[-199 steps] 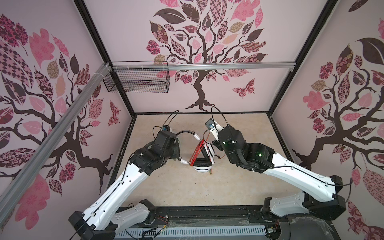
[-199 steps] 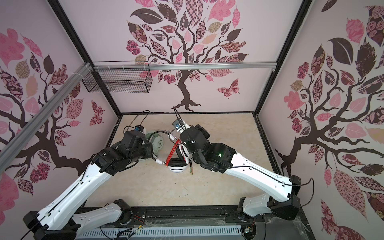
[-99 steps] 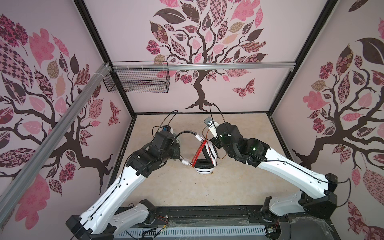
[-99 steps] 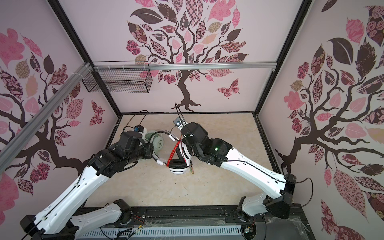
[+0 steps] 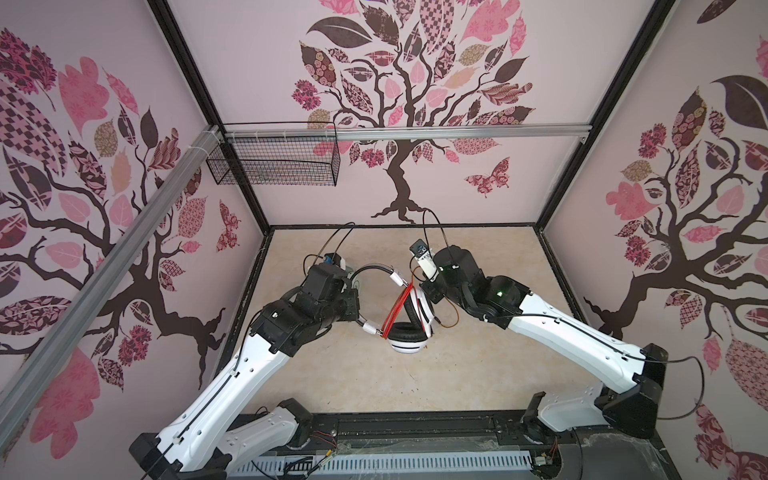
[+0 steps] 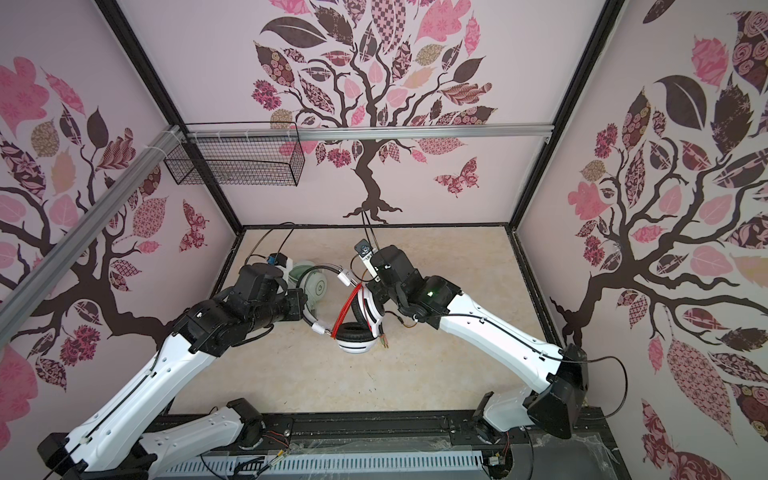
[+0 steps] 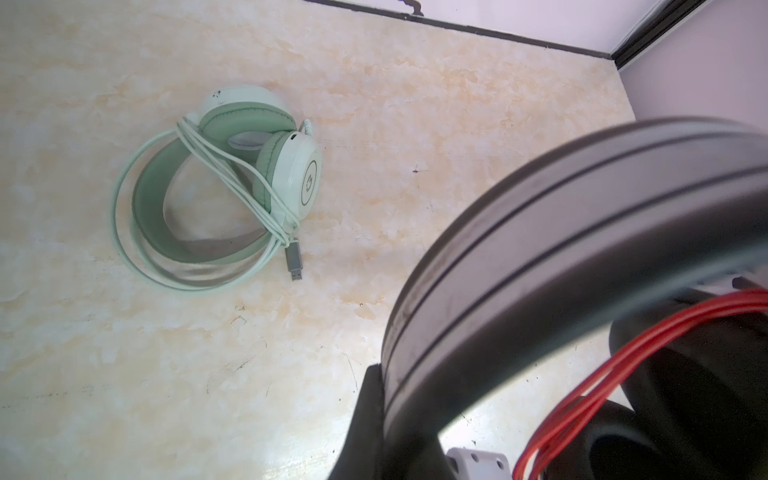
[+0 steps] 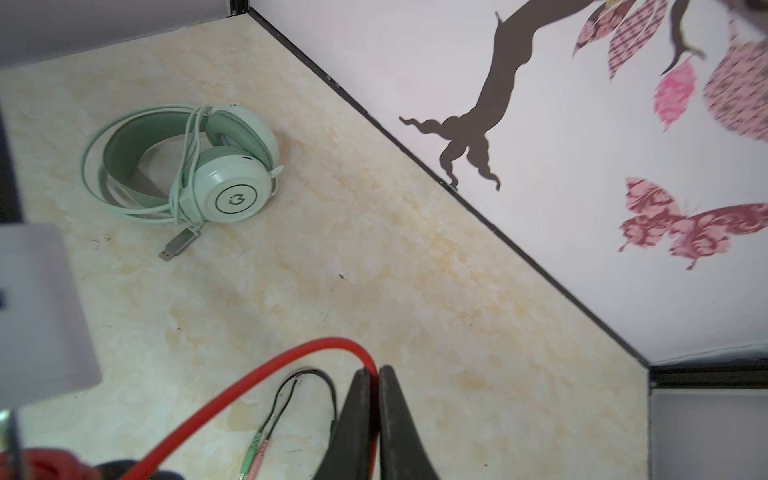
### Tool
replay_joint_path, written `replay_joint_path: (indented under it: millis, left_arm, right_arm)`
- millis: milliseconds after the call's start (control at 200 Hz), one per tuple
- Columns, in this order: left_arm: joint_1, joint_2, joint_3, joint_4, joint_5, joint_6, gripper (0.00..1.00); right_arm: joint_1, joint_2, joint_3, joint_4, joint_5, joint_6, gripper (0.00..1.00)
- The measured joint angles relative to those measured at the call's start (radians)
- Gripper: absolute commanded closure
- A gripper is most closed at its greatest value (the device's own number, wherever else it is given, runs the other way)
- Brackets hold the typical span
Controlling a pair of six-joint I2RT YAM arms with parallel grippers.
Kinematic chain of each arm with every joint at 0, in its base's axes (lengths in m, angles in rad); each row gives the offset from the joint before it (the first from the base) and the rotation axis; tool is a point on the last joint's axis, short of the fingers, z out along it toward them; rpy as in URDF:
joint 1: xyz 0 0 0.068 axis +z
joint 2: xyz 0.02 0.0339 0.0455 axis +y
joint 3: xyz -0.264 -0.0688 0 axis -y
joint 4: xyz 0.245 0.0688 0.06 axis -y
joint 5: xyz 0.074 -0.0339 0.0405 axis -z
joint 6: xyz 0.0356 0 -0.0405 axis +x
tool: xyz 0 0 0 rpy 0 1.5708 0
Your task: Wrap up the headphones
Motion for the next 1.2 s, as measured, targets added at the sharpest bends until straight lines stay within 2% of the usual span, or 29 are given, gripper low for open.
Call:
replay_joint_path:
  millis: [55, 185, 445, 900, 1000, 1070, 1200]
  left_arm:
    - [0.0, 0.0, 0.027, -0.035, 0.0, -0.002, 1.0]
    - [0.0, 0.0, 0.111, -0.094, -0.004, -0.013, 1.0]
    - [-0.001, 0.035, 0.238, -0.142, -0.005, -0.04, 1.0]
    - [-0.001, 0.133, 0.472, -0.188, -0.011, -0.053, 1.0]
    - [-0.001, 0.142, 0.497, -0.2, -0.021, -0.052, 1.0]
    - [-0.001, 0.15, 0.52, -0.202, -0.027, -0.053, 1.0]
    - [-0.001, 0.169, 0.572, -0.189, -0.035, -0.052, 1.0]
  right_arm:
    - [-0.018, -0.005, -0.028, 0.018, -0.053, 0.021, 0.79]
    - [-0.066, -0.032, -0.102, 0.054, -0.161, 0.065, 0.78]
    - [-0.087, -0.094, -0.216, 0.104, -0.254, 0.118, 0.78]
    - [-0.095, -0.137, -0.314, 0.182, -0.289, 0.168, 0.77]
    - [-0.1, -0.144, -0.325, 0.194, -0.29, 0.171, 0.76]
    - [-0.102, -0.155, -0.341, 0.193, -0.29, 0.171, 0.71]
    - [-0.103, -0.204, -0.397, 0.193, -0.289, 0.192, 0.7]
